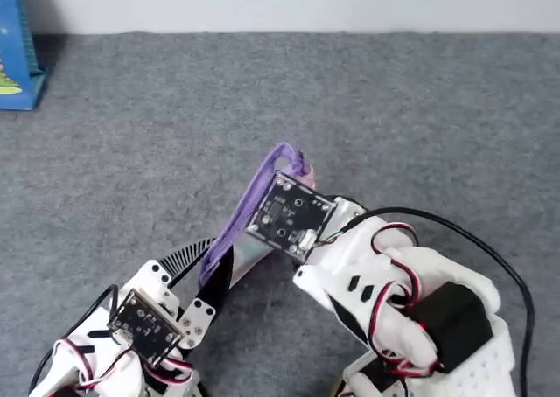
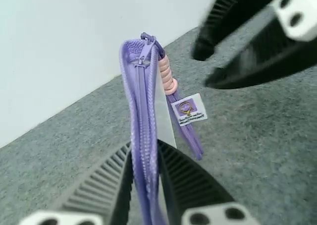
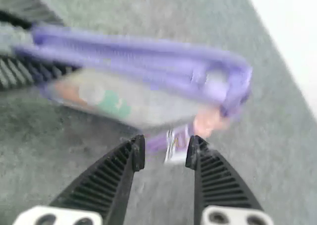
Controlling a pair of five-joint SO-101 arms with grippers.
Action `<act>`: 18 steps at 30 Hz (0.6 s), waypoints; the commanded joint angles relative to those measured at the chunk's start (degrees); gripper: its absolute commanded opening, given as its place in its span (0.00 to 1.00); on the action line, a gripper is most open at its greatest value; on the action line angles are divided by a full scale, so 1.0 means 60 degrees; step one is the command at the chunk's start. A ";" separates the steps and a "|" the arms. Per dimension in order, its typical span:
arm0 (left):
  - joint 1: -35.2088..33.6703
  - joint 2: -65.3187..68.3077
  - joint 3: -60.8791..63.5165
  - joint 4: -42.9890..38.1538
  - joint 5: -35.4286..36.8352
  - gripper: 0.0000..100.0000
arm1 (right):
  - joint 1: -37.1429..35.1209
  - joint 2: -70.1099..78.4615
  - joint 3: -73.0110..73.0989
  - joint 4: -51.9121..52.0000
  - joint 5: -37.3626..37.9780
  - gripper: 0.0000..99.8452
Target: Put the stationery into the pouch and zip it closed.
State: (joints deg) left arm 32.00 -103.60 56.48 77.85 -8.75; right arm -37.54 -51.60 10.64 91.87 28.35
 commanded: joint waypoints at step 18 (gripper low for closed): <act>0.0484 -0.0132 -0.0491 0.0059 0.0337 0.01 | 0.2103 -0.0037 0.0835 -0.2044 0.0645 0.15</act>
State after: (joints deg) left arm 34.46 -103.60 56.48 78.29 -7.34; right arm -25.67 -51.69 15.21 81.76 31.34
